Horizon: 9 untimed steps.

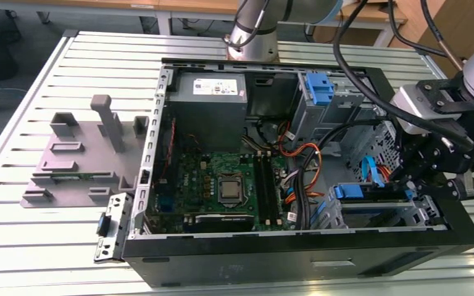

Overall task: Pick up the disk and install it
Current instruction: 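Insert the second disk wire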

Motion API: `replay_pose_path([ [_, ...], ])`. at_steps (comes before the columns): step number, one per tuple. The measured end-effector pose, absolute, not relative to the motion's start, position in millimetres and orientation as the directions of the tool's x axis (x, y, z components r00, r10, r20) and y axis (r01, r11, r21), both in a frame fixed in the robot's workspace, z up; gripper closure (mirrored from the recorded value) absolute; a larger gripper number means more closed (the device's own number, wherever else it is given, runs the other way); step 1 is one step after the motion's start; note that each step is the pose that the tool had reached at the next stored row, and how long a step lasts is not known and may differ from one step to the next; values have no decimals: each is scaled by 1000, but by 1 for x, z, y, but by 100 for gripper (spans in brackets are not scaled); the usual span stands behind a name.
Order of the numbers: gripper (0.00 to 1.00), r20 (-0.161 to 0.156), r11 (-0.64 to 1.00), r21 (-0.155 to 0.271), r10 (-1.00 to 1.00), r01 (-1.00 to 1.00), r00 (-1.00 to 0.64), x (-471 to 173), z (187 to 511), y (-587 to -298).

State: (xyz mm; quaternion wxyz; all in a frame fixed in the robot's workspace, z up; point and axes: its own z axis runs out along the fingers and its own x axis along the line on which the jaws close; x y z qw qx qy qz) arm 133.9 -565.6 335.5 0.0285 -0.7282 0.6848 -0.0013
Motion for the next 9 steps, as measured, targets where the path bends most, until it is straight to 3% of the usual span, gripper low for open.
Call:
replay_pose_path([
  [9,76,-38,-60,-43,-997,-997,62,132,335,-565],
])
